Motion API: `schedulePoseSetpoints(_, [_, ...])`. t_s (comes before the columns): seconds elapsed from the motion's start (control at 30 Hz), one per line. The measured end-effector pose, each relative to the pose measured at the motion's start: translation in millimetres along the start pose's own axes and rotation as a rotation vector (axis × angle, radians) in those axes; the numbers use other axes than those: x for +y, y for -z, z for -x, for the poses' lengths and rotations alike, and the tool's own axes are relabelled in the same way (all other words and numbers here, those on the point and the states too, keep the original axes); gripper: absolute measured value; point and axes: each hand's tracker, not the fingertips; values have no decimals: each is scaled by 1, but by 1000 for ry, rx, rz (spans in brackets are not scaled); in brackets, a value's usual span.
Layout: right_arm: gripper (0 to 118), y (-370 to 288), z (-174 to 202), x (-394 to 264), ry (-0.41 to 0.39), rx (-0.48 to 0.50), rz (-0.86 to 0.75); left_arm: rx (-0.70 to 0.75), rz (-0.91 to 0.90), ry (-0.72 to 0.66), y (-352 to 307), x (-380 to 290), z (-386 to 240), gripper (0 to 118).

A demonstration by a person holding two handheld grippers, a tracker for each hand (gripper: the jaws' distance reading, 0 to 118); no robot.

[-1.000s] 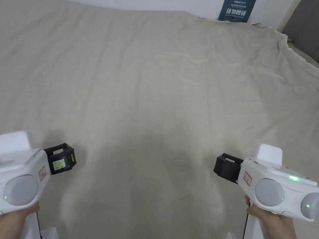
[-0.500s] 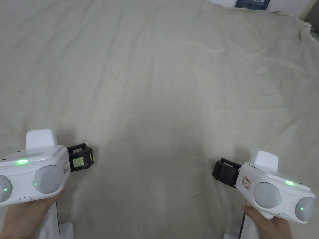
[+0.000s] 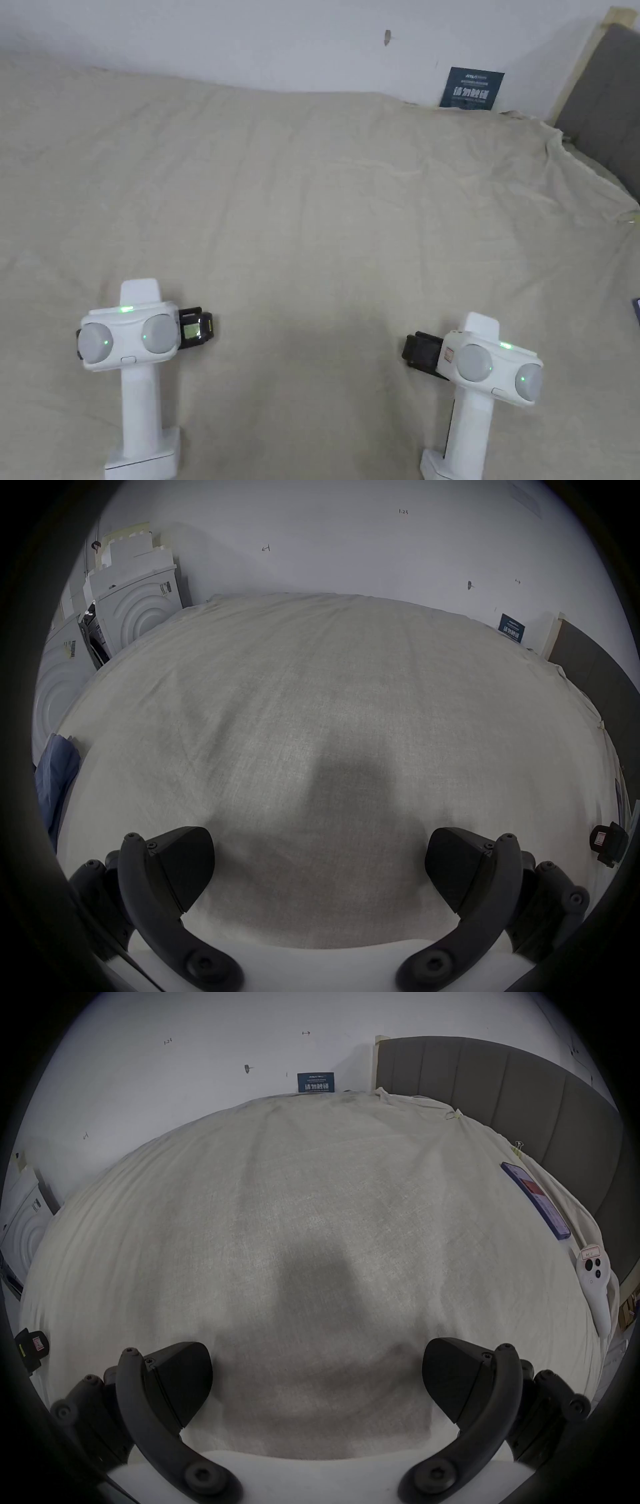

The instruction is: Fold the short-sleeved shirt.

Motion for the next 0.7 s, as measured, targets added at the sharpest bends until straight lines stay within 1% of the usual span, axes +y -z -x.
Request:
schedulePoseSetpoints(0.43, [118,2,-1,0,-2,-2,0,0,1,0,1,0,1,118])
schedulePoseSetpoints(0.47, [118,12,-4,2,-1,-2,0,0,0,1,1,0,1,118])
schedulePoseSetpoints(0.57, [118,14,-5,3,-1,-2,0,0,0,1,1,0,1,118])
schedulePoseSetpoints(0.7, [118,6,-2,-1,-1,-1,0,0,0,1,1,1,1,118])
